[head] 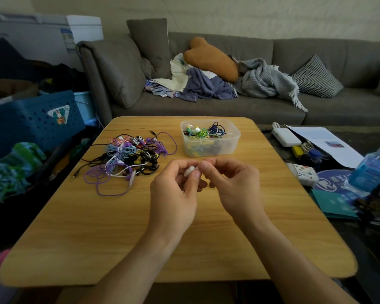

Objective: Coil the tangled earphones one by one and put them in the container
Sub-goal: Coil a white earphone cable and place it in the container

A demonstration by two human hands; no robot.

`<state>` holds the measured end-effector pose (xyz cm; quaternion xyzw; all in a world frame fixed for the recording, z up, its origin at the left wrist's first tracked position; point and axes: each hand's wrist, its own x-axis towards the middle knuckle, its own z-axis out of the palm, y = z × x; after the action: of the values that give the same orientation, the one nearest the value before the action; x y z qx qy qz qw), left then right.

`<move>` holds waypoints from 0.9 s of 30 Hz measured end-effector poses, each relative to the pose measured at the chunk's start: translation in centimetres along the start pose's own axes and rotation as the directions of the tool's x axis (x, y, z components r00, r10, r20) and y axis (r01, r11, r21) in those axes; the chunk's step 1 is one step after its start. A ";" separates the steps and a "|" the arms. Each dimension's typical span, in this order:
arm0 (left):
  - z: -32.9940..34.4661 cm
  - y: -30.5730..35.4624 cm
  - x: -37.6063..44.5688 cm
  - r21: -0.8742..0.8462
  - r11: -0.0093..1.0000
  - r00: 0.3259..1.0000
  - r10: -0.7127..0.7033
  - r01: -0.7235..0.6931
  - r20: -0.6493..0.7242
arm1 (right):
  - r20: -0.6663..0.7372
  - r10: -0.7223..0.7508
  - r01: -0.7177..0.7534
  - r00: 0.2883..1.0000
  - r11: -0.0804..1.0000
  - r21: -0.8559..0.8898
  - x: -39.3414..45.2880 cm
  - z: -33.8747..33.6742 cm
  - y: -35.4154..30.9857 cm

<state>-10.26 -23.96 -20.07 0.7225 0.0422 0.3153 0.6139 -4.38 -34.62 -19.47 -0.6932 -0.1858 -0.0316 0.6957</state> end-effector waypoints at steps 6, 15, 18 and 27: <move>-0.3 0.2 0.1 0.061 0.997 0.999 0.044 -0.043 -0.020 | 0.048 -0.020 0.018 0.999 0.999 0.042 -0.1 -0.1 0.2; -1.5 -0.2 0.7 0.084 0.993 0.996 0.084 -0.087 0.039 | 0.145 -0.460 0.482 0.876 0.823 -0.302 0.3 0.0 0.1; -1.6 0.0 0.9 -0.003 0.999 0.999 0.038 -0.038 0.013 | 0.203 -0.514 0.552 0.834 0.763 -0.337 0.0 0.0 0.0; -1.5 0.7 1.0 -0.158 0.987 1.000 -0.031 0.031 0.004 | 0.098 -0.186 0.183 0.978 0.982 0.041 -0.3 0.0 -0.5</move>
<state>-10.40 -22.38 -18.98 0.6710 0.0276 0.3075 0.6741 -4.80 -34.71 -19.12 -0.6626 -0.2851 -0.0579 0.6901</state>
